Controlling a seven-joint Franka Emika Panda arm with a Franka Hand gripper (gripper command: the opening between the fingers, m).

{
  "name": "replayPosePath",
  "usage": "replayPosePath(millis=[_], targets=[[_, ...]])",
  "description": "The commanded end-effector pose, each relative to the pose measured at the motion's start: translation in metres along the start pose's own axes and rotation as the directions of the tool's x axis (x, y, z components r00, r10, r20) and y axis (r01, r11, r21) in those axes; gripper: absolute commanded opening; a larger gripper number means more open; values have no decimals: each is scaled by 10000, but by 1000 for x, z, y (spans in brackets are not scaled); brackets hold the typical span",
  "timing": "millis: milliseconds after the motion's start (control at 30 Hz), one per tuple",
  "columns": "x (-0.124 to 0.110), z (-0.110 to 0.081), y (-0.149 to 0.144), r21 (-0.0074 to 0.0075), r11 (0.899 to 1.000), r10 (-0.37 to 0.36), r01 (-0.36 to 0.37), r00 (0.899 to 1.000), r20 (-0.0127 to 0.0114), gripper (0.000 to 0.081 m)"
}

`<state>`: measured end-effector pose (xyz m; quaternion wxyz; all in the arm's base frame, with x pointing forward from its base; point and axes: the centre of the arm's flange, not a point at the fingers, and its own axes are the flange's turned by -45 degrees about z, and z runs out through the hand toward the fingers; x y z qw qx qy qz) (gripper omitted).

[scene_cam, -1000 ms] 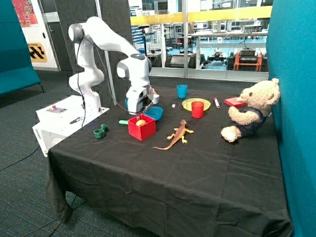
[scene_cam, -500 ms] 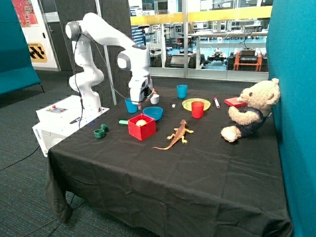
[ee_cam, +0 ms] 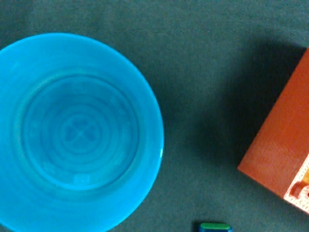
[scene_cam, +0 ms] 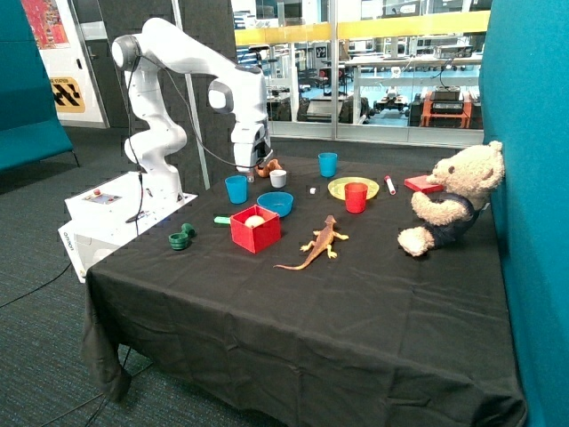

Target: Put the ball in the red pot

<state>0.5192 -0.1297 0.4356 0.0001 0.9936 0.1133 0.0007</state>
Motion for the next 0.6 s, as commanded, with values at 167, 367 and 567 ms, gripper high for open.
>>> replayPosePath(millis=[167, 367, 567], targets=[[-3, -15, -7, 4, 9996, -267, 267, 9996, 13, 749], [2, -21, -10, 4, 9991, -415, 415, 9991, 13, 746], [4, -23, -15, 4, 9987, -519, 519, 9987, 13, 745]])
